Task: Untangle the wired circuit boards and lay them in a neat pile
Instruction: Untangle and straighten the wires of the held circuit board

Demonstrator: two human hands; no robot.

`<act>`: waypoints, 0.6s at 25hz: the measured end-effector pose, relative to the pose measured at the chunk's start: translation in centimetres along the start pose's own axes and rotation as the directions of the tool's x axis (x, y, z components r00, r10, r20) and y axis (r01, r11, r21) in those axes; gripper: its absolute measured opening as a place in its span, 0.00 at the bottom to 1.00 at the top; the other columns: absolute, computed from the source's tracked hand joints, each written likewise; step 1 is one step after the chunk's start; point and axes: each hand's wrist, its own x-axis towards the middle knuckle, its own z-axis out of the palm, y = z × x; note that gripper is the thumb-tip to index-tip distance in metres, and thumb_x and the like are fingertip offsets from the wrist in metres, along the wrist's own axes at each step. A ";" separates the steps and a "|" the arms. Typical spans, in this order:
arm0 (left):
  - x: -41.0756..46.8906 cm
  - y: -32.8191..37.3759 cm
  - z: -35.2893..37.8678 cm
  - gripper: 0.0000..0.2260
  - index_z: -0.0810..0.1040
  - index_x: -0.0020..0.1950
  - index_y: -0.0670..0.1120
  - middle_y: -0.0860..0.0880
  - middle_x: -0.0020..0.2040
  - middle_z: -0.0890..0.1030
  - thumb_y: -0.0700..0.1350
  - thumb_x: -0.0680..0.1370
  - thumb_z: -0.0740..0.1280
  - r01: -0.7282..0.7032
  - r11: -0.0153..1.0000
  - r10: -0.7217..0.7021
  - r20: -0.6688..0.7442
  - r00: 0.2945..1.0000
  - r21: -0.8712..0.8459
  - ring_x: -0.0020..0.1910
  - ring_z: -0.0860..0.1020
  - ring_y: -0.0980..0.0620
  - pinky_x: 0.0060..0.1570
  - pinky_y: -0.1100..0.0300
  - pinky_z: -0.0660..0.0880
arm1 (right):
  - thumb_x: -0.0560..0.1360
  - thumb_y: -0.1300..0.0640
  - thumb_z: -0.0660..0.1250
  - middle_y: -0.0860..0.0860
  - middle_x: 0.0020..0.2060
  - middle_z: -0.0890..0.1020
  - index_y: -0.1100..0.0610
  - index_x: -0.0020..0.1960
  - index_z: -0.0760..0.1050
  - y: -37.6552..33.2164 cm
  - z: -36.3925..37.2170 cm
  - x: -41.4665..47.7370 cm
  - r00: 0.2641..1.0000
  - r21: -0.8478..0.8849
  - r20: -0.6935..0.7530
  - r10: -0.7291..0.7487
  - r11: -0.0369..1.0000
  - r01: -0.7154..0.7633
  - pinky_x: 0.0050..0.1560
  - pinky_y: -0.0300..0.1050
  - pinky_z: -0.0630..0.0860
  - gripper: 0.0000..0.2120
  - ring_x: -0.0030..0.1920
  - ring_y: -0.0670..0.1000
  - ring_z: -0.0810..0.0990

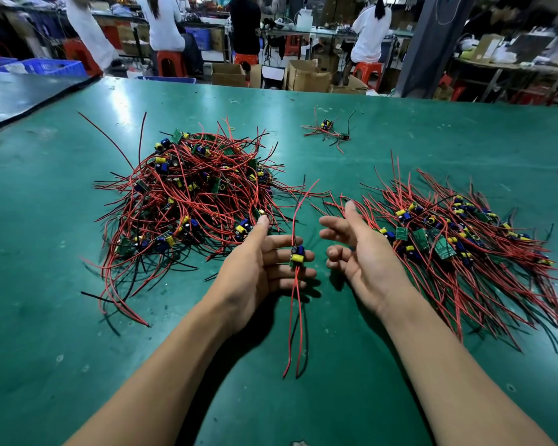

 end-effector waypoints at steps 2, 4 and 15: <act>-0.1 0.0 -0.3 0.18 0.77 0.60 0.39 0.40 0.50 0.85 0.53 0.81 0.60 -0.053 0.998 0.052 -0.007 0.999 -0.016 0.44 0.85 0.45 0.42 0.56 0.81 | 0.81 0.49 0.66 0.47 0.35 0.82 0.56 0.49 0.83 0.5 0.0 -0.2 0.990 -0.186 0.031 -0.138 0.972 0.141 0.27 0.40 0.67 0.12 0.27 0.45 0.72; -0.2 0.2 -0.7 0.15 0.78 0.60 0.40 0.41 0.52 0.85 0.45 0.75 0.66 -0.134 0.990 0.134 -0.006 0.991 -0.046 0.48 0.85 0.47 0.45 0.56 0.81 | 0.79 0.55 0.70 0.45 0.36 0.83 0.55 0.48 0.84 0.9 0.1 -0.6 0.952 -0.452 0.151 -0.266 0.838 0.306 0.34 0.41 0.71 0.06 0.31 0.44 0.76; -0.3 0.6 -0.8 0.15 0.80 0.58 0.45 0.46 0.54 0.84 0.44 0.72 0.70 -0.231 0.963 0.221 -0.081 0.972 -0.141 0.51 0.82 0.52 0.50 0.54 0.74 | 0.82 0.51 0.64 0.51 0.32 0.78 0.54 0.39 0.76 0.4 3.6 -3.0 0.930 -0.108 0.183 -0.319 0.934 0.342 0.28 0.40 0.66 0.14 0.25 0.47 0.70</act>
